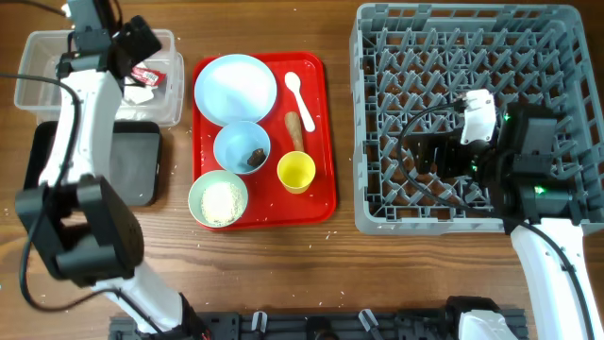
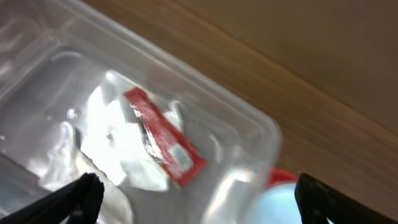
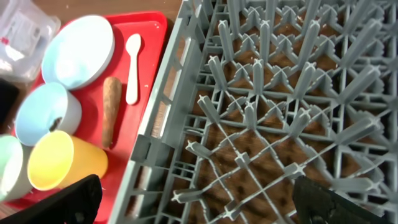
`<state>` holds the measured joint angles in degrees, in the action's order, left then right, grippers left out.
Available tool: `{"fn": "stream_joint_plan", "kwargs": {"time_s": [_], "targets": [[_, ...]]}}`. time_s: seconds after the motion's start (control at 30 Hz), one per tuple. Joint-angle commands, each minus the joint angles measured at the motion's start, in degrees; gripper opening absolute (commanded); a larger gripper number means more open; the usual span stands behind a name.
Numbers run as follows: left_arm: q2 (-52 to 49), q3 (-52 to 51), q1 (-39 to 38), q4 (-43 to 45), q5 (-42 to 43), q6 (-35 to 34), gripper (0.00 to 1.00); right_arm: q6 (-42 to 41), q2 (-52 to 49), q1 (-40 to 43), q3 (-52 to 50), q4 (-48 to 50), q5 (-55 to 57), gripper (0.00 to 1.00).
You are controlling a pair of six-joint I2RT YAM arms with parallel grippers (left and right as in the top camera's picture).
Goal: Sort waste into correct bins and load items into the dishwasher rack
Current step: 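Carry the wrapper and tissue left and drop into the clear bin, then reach the left gripper to the light-blue bowl and grasp its rim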
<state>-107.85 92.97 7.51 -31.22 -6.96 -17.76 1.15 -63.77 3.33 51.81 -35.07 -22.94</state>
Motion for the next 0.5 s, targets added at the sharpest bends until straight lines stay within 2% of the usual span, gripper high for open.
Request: {"fn": "stream_joint_plan", "kwargs": {"time_s": [0.0, 0.17, 0.47], "targets": [[5.0, 0.9, -6.6, -5.5, 1.6, 1.3, 1.00, -4.3, -0.4, 0.1, 0.8, 0.5, -0.9, 1.00], [4.4, 0.9, -16.9, -11.8, 1.6, 1.6, 1.00, -4.3, -0.4, 0.1, 0.8, 0.7, -0.9, 1.00], [-2.9, 0.8, -26.9, -12.3, 1.6, 4.2, 1.00, -4.3, -0.4, 0.1, 0.8, 0.5, -0.9, 1.00]]}}
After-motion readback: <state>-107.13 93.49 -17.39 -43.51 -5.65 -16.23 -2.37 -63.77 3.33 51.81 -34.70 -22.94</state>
